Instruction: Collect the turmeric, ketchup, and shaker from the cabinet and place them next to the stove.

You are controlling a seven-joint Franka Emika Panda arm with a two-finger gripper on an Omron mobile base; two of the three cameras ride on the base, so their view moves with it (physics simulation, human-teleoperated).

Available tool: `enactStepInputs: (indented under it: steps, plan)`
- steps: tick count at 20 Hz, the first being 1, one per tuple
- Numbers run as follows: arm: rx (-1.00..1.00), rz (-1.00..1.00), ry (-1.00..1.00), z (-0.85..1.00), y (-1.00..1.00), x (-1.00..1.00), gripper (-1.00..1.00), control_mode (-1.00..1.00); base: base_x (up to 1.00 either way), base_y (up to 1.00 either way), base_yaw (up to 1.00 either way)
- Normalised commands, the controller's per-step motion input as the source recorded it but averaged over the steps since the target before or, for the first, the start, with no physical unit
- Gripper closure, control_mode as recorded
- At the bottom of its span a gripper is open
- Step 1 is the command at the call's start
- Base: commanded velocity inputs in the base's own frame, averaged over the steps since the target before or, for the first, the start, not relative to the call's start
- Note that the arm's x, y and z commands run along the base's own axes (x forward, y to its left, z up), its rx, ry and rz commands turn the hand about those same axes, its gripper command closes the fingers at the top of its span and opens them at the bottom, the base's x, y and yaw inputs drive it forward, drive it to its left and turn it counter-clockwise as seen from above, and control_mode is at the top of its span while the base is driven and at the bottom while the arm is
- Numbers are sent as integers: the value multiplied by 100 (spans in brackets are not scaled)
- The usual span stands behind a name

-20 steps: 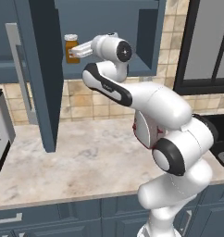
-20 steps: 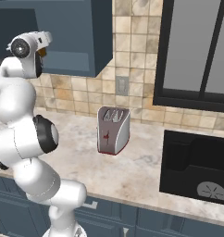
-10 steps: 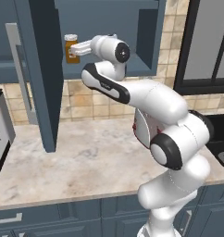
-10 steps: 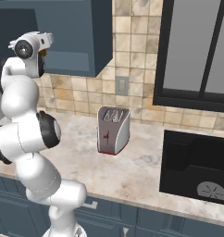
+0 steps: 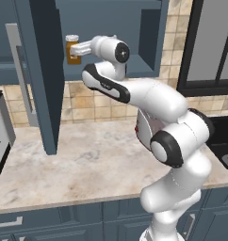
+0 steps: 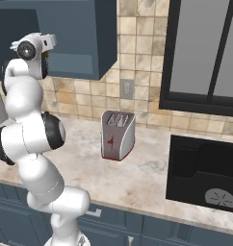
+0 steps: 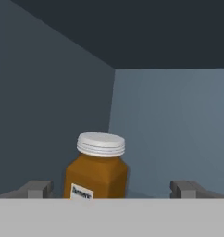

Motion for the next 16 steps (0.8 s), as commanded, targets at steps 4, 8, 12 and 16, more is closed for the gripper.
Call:
enactStepInputs:
  steps: [4, 8, 12, 16]
  plan:
    - [7, 0, 5, 0, 9, 30, -100, -100, 0, 0, 0]
    - [1, 0, 1, 0, 8, 10, -100, -100, 0, 0, 0]
    - [0, 0, 0, 0, 1, 1, -100, -100, 0, 0, 0]
    - [0, 0, -1, 1, 15, 2, -100, -100, 0, 0, 0]
